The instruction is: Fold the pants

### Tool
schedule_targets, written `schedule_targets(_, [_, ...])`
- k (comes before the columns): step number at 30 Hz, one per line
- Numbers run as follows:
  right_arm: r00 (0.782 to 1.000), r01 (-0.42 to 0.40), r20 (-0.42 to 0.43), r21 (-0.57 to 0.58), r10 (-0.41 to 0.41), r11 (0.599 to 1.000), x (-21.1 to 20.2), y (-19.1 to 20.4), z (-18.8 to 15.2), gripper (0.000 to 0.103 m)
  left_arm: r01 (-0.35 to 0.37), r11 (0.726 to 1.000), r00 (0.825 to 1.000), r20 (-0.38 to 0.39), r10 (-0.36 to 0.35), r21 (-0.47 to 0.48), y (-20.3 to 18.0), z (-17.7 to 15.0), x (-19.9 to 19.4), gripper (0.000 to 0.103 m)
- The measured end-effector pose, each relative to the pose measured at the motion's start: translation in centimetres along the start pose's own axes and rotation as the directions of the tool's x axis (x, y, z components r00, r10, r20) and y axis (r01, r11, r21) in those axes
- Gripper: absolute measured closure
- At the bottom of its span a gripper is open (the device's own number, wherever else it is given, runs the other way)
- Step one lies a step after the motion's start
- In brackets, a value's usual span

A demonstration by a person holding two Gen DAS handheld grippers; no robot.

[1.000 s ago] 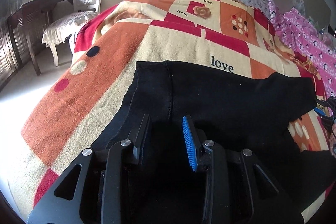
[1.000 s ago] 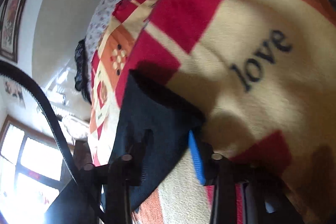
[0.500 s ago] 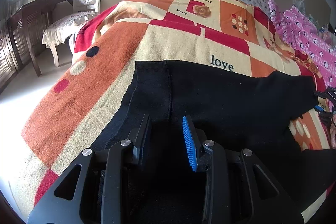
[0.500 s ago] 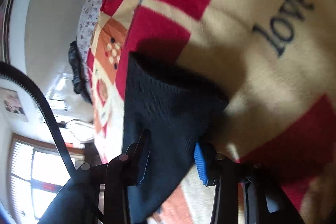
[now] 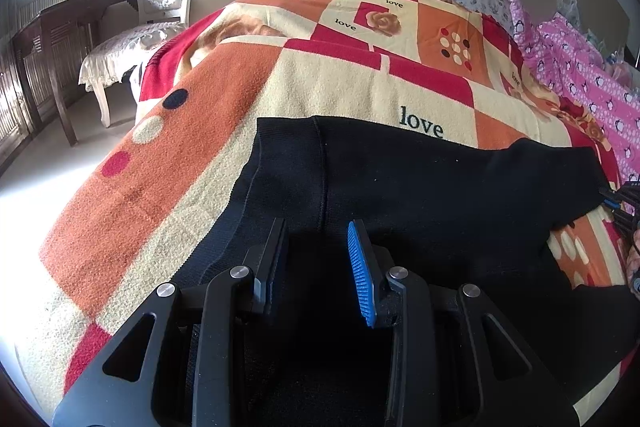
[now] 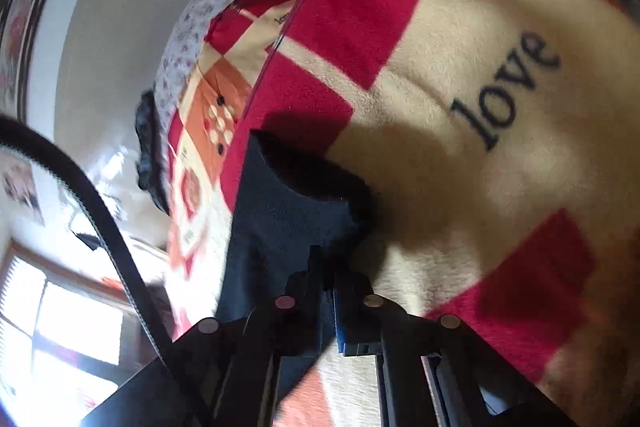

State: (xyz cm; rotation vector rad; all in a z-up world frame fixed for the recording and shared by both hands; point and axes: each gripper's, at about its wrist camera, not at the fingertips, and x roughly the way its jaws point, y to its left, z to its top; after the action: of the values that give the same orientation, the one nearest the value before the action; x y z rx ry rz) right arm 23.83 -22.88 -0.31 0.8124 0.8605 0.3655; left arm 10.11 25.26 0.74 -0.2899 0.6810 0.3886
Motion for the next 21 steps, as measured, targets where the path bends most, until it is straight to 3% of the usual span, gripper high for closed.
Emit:
schedule_targets(9, [0.998,0.044,0.046,-0.024,-0.043,0.999,-8.6,-0.8,-0.4,0.099,0.062,0.998,0.998,0.015,-0.062,-0.011,0.5,0.1,-0.6,0.073])
schedule_targets(13, [0.997,0.075,-0.012,0.000,-0.075,0.997,-9.6,-3.3,-1.5,0.099,0.073,0.997,0.997,0.021,-0.073,-0.005,0.4,0.1,-0.8,0.073])
schedule_targets(17, [0.994,0.079,-0.081,0.043,-0.075,0.996,-9.4,-6.6,-2.4,0.099,0.099,0.995,0.994,-0.046,-0.100,-0.012,0.9,0.4,-0.3,0.073])
schedule_targets(21, [0.994,0.109,-0.013,-0.033,-0.110,0.993,-11.3,-7.3,-2.2,0.096,0.063,0.996,0.997,-0.050,-0.066,-0.060,2.9,2.5,-0.6,0.073])
